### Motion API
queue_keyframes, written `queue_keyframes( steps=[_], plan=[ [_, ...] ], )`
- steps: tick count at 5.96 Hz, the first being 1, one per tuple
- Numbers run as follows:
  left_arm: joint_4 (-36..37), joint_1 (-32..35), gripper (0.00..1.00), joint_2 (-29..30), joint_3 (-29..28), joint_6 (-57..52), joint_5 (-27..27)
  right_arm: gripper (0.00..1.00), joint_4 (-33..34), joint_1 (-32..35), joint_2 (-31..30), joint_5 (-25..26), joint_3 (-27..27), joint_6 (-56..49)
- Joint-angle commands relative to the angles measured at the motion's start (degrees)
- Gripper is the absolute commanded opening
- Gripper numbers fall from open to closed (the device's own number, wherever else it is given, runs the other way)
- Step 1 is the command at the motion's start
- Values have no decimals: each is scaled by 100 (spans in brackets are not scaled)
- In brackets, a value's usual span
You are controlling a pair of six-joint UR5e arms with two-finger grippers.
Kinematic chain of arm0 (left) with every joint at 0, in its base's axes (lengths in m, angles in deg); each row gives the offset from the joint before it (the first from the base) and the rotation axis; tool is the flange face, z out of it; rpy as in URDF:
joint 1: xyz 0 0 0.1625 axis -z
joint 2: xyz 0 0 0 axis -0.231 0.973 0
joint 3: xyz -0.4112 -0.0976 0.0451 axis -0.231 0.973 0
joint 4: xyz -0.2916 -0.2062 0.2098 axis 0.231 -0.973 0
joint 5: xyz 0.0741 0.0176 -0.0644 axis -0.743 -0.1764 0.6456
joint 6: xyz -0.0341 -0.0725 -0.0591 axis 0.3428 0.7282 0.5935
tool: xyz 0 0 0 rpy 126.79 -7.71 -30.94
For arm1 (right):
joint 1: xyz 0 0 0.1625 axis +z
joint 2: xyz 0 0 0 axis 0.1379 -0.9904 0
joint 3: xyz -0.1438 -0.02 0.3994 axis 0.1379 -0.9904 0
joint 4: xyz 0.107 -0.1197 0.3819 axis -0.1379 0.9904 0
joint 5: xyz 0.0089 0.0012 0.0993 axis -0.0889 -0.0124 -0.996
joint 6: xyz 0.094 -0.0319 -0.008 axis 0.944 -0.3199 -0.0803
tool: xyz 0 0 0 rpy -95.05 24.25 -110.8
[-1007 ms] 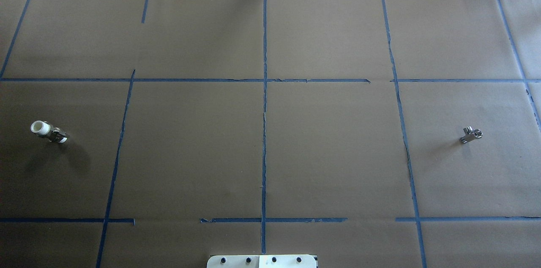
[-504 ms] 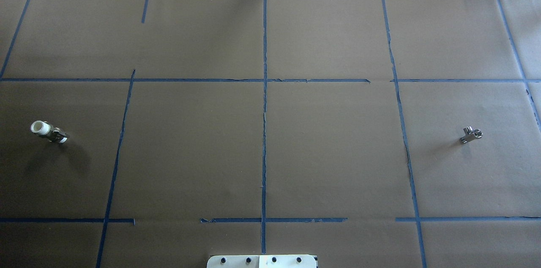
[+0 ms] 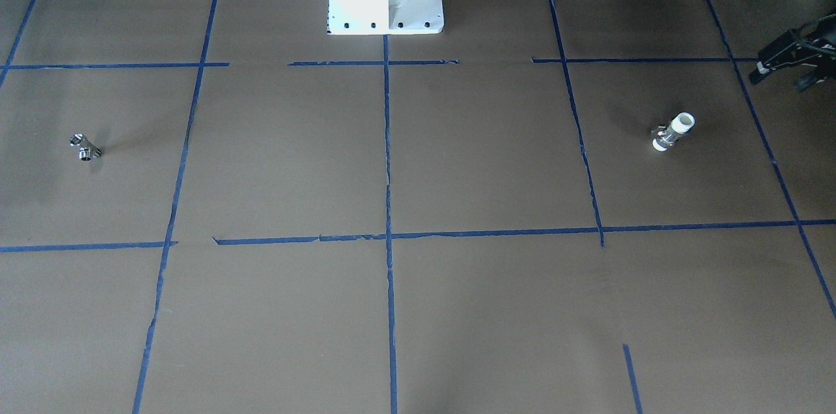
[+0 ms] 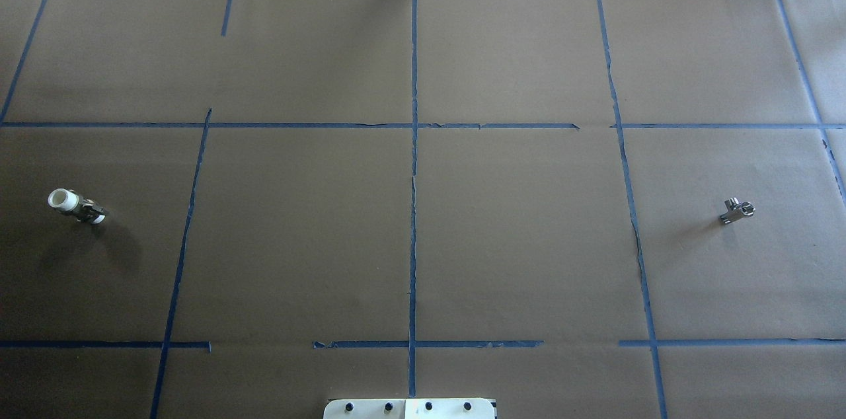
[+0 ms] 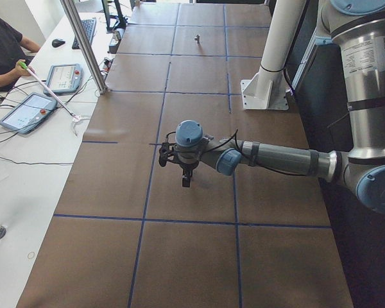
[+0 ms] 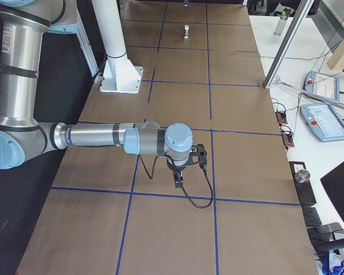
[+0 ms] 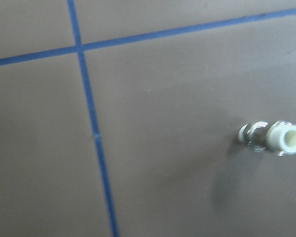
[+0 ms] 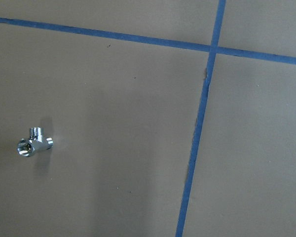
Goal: Assemble PPR valve and pipe with both arms
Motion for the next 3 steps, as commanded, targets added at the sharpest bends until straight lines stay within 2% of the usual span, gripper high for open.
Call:
queue_keyframes(
  steps=[1, 2, 3],
  plan=[
    [-331, -730, 100, 220, -7, 1087, -505, 100, -14, -21, -22, 1, -7, -2],
    [-323, -1012, 100, 344, -8, 1448, -586, 100, -14, -30, -14, 1, 2, -11],
    [-331, -1450, 100, 467, -25, 1913, -1039, 100, -14, -38, -14, 1, 20, -11]
  ],
)
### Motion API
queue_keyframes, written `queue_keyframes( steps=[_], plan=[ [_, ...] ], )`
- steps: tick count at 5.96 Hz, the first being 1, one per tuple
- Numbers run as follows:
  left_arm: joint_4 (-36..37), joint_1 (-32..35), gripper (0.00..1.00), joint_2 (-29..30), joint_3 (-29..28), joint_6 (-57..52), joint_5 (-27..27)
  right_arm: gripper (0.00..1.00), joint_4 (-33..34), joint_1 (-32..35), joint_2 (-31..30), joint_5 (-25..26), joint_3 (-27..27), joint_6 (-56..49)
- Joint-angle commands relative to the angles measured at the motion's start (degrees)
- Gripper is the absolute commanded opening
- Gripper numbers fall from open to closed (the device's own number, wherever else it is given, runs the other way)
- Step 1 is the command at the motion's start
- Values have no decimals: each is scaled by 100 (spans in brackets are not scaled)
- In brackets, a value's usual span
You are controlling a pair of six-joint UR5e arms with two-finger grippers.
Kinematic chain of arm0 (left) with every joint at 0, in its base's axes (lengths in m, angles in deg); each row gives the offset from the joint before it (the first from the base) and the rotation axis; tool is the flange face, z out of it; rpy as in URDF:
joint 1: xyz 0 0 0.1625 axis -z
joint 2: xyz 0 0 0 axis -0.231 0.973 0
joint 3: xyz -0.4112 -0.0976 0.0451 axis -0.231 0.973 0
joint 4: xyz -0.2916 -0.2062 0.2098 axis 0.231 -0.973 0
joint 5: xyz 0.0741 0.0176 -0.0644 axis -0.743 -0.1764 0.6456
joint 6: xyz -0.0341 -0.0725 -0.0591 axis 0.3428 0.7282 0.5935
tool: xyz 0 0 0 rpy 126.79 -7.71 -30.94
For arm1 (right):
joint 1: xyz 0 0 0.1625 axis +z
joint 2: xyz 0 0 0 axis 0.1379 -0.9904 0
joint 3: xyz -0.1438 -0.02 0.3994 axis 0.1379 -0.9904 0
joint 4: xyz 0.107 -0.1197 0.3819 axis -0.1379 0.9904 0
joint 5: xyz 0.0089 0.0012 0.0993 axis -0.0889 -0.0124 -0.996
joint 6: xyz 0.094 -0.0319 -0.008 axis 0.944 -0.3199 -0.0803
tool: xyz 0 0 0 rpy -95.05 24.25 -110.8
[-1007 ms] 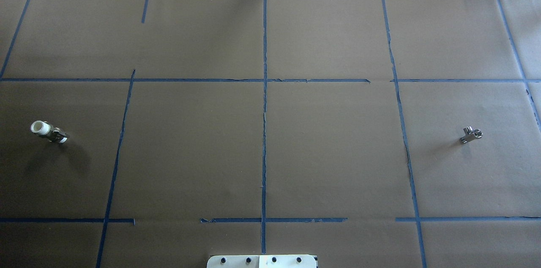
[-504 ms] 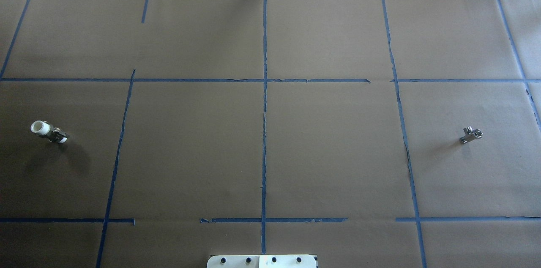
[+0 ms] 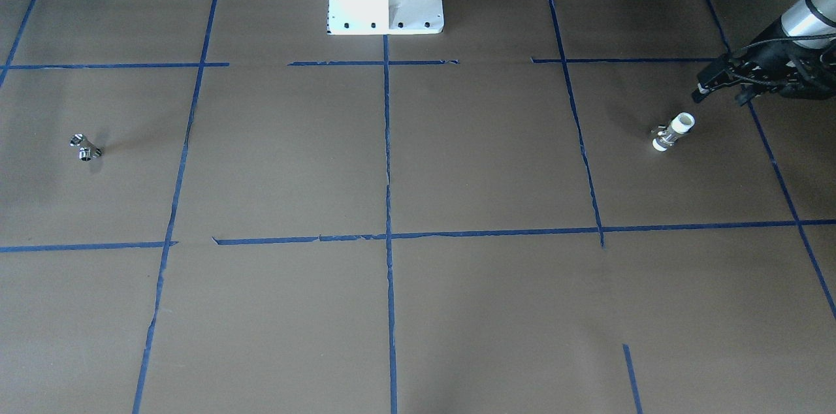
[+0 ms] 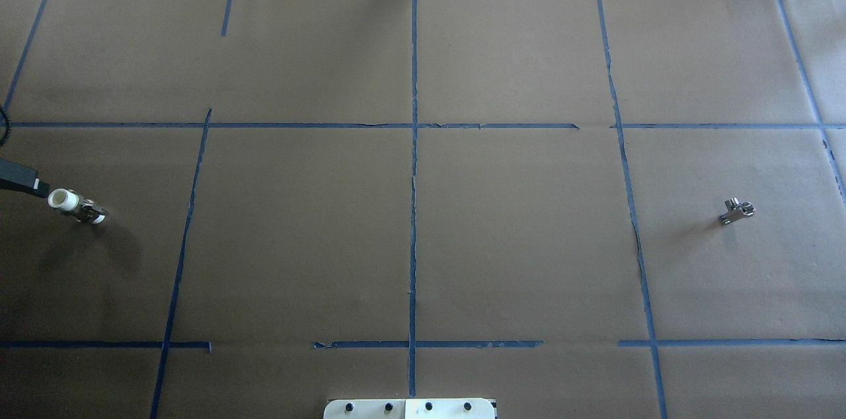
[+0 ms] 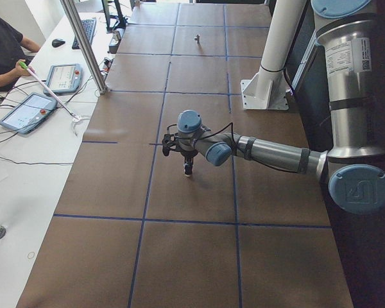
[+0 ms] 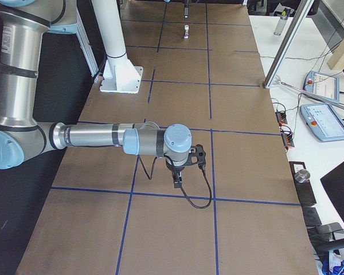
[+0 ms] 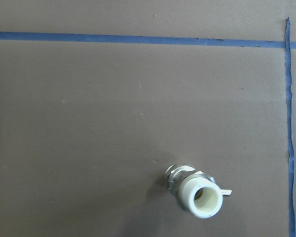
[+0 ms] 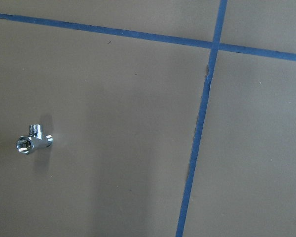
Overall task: Assemble PPR valve and pipe with both arms
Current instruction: 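Lower the left gripper onto the white PPR pipe fitting and grasp it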
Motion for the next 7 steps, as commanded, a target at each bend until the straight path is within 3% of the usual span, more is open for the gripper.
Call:
queue_keyframes(
  steps=[1, 4, 5, 6, 7],
  plan=[
    [-10, -504, 100, 127, -107, 457, -499, 100, -1, -17, 28, 0, 23, -2],
    [-1, -593, 99, 329, -345, 457, -509, 100, -1, -43, 46, 26, 14, -11],
    [8, -593, 85, 320, -346, 457, -509, 100, -1, -52, 46, 26, 14, -11],
    [8, -593, 64, 303, -346, 448, -518, 100, -18, -52, 46, 26, 23, -2],
    [-1, -593, 53, 285, -346, 431, -518, 100, -236, -52, -6, 18, 14, 32]
  ],
)
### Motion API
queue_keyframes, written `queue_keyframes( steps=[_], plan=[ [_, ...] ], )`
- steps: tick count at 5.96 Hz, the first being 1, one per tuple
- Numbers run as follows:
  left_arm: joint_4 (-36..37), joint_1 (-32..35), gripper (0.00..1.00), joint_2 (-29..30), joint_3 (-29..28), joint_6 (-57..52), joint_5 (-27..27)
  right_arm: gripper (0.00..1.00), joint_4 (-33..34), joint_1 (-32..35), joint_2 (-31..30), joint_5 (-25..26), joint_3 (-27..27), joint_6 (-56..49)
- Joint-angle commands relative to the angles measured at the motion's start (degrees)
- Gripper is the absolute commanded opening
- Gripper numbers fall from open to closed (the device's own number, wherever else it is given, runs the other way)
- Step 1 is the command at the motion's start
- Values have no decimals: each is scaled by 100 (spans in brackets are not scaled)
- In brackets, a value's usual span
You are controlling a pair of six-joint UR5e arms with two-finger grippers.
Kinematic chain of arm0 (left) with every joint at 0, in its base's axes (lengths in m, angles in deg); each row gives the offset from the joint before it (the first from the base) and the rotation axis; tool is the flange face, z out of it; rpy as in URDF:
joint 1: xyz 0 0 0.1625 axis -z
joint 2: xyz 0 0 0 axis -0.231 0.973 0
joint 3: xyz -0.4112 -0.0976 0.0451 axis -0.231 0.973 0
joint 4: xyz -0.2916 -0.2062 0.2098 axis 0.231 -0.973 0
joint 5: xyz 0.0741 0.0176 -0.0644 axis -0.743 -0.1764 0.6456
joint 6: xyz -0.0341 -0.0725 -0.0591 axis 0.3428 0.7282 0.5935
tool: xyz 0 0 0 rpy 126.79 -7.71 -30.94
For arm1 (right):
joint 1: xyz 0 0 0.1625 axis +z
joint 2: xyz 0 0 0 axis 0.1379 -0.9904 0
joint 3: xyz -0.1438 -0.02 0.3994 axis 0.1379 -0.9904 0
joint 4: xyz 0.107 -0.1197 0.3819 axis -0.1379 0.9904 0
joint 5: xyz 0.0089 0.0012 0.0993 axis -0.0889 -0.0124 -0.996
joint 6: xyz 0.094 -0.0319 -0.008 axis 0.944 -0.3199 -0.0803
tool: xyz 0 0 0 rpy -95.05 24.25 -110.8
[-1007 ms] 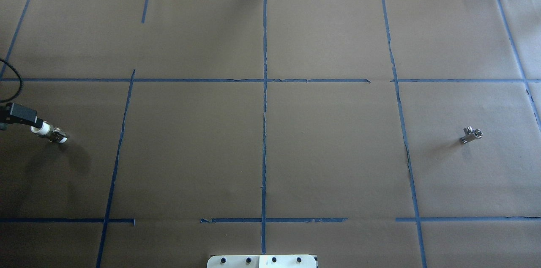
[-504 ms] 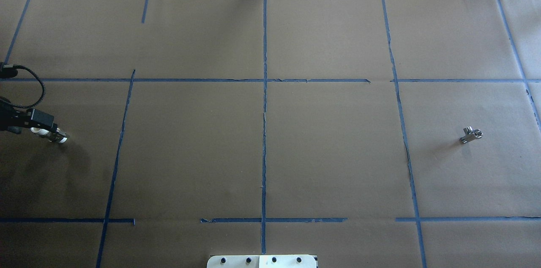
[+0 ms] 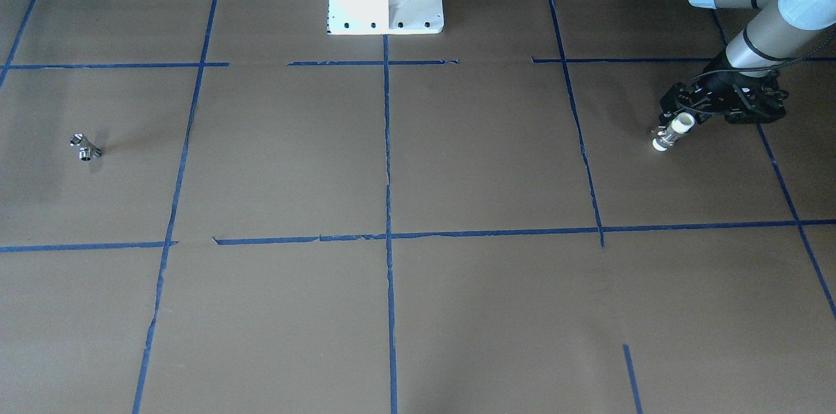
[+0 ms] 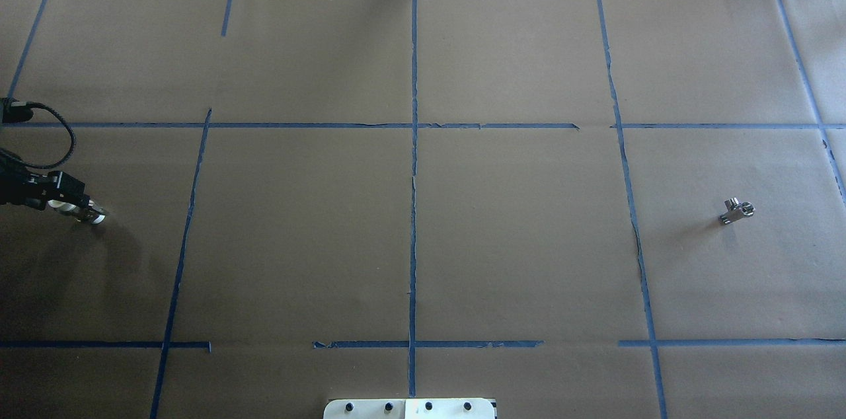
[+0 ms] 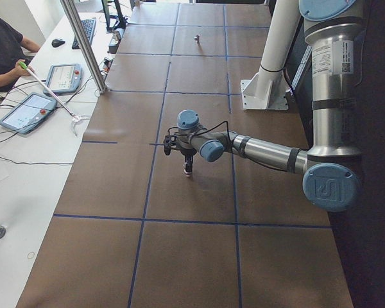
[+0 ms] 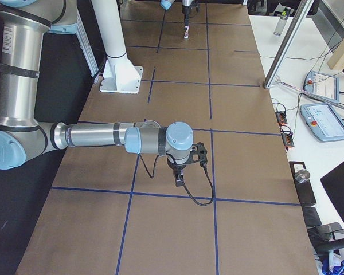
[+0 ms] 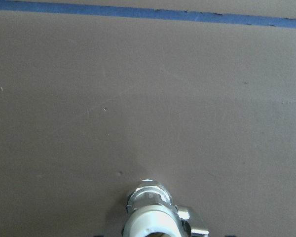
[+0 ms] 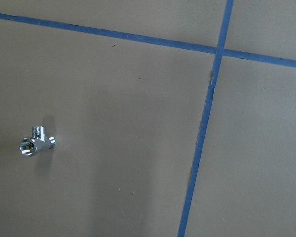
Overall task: Assemble PPR valve and pipe with both arms
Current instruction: 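Lower the left gripper onto the white PPR pipe fitting and grasp it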
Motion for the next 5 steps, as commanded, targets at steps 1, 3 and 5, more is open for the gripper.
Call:
queue_keyframes(
  steps=[1, 3, 5],
  plan=[
    [-6, 8, 42, -33, -3, -32, -2, 100, -168, -2, -47, -6, -3, 36],
    [-6, 43, 0, 11, 119, -50, -2, 100, -159, -2, -55, -7, -3, 36],
    [116, 61, 0, 142, 679, 55, 15, 100, -159, -2, -55, -6, -21, 27]
  ],
)
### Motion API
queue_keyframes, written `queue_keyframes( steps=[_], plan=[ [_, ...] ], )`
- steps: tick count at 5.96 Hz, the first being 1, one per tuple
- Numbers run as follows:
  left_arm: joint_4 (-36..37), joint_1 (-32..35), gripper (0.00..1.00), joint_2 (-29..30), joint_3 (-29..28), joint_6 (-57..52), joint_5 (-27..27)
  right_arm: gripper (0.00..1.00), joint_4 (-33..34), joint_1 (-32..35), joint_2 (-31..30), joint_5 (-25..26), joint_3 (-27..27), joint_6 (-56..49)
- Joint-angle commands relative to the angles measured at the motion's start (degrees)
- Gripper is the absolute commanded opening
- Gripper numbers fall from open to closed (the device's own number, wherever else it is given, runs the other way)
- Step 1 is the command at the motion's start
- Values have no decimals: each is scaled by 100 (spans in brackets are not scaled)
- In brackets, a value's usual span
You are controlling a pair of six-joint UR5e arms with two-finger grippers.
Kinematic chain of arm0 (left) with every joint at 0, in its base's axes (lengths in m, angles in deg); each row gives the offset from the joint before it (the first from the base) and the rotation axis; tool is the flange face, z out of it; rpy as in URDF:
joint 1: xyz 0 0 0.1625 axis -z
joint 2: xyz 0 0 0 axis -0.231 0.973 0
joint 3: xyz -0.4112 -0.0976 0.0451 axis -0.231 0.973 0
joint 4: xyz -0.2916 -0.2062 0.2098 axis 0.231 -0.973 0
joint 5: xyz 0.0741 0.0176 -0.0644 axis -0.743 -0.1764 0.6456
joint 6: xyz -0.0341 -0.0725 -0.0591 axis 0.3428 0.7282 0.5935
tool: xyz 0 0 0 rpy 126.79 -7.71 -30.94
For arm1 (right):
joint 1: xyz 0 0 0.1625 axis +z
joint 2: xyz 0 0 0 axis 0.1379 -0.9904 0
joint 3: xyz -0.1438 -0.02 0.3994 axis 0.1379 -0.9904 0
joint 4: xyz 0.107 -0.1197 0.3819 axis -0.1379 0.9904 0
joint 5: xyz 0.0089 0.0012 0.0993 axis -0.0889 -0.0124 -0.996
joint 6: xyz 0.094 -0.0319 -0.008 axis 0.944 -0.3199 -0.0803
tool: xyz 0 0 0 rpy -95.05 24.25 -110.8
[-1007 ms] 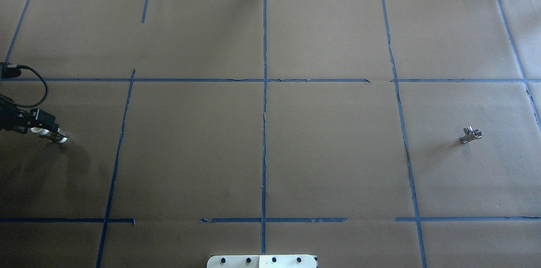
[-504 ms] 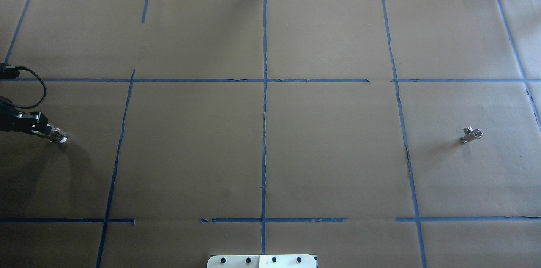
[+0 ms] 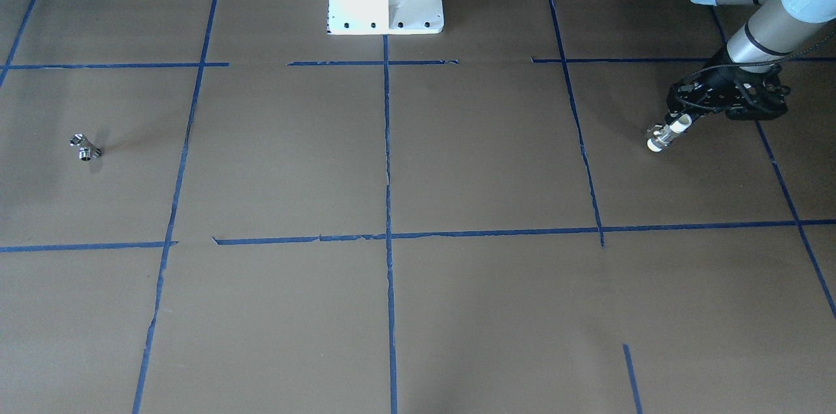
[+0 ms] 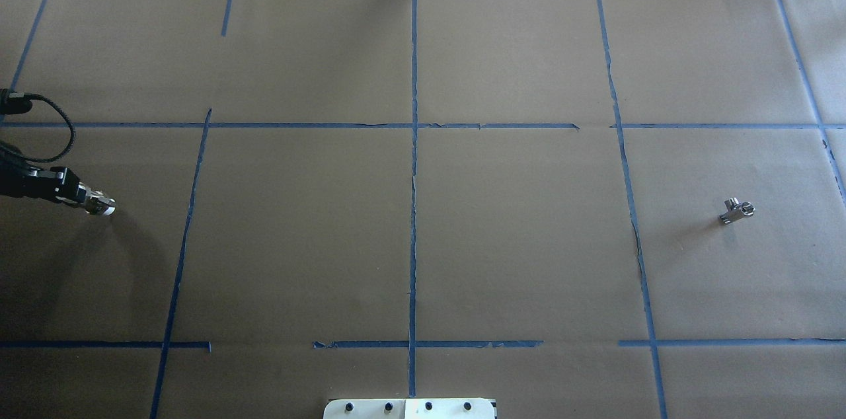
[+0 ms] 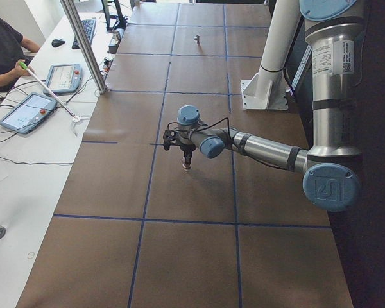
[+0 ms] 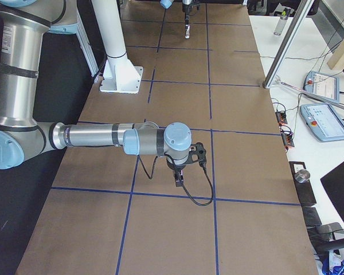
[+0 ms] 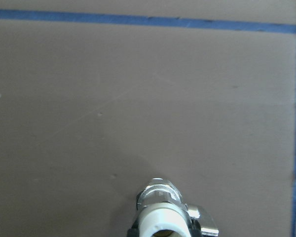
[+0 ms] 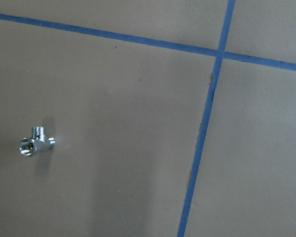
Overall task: Assemble PPR valve and pipe with both arms
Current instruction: 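Lower the left gripper onto the white PPR pipe fitting and grasp it, then carry the white pipe fitting with the left gripper to the table center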
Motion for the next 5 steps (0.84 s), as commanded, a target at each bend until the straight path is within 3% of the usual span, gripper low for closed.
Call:
queue_keyframes(
  steps=[1, 3, 4, 5],
  plan=[
    [520, -38, 0, 420, 655, 40, 8, 100, -8, 0, 0, 1, -17, -7],
    [2361, -606, 0, 2085, 913, 518, -9, 100, 0, 0, 0, 1, -26, -15],
    [2613, -1245, 0, 2711, 861, 1202, -314, 100, 0, 0, 0, 1, -26, -41],
    [2642, -1903, 0, 3448, 478, 1765, -978, 100, -8, 0, 0, 9, -26, -42]
  ],
)
